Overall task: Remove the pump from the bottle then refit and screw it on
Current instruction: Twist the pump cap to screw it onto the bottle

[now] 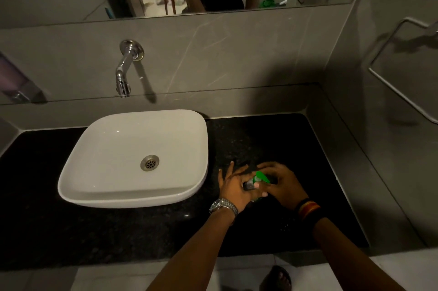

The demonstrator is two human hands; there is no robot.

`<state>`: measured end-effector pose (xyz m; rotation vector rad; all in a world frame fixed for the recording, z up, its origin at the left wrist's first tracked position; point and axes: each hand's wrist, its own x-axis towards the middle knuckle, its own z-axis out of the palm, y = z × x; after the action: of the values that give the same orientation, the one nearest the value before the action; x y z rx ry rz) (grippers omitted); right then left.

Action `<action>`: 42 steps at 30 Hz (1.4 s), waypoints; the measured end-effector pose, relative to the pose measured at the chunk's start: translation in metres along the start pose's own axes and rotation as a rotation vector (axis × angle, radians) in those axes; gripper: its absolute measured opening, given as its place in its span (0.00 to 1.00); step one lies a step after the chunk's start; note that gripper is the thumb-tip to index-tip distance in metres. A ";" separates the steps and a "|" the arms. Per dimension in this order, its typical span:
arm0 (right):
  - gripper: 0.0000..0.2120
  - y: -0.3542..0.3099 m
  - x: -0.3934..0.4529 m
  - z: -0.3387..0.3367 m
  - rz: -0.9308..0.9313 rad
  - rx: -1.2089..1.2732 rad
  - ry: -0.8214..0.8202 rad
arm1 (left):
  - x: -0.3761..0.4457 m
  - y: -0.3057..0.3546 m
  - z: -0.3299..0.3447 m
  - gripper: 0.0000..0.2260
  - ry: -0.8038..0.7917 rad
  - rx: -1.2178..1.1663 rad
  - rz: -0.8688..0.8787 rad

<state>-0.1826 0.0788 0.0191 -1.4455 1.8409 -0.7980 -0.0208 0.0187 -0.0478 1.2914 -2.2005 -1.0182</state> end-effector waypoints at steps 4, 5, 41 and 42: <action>0.20 -0.006 0.005 0.007 0.027 -0.247 0.132 | -0.001 0.002 -0.001 0.27 -0.012 0.011 -0.005; 0.22 -0.006 0.004 0.009 0.064 -0.264 0.167 | -0.001 0.003 -0.001 0.26 -0.015 0.024 -0.008; 0.10 -0.045 0.006 -0.031 -0.143 -0.485 -0.123 | 0.005 0.007 -0.016 0.27 -0.120 0.023 0.009; 0.11 -0.051 0.007 -0.034 -0.154 -0.525 -0.159 | 0.005 0.007 -0.018 0.27 -0.135 0.022 0.004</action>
<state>-0.1818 0.0642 0.0791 -1.9306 1.9139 -0.2571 -0.0160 0.0097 -0.0309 1.2613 -2.3181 -1.1126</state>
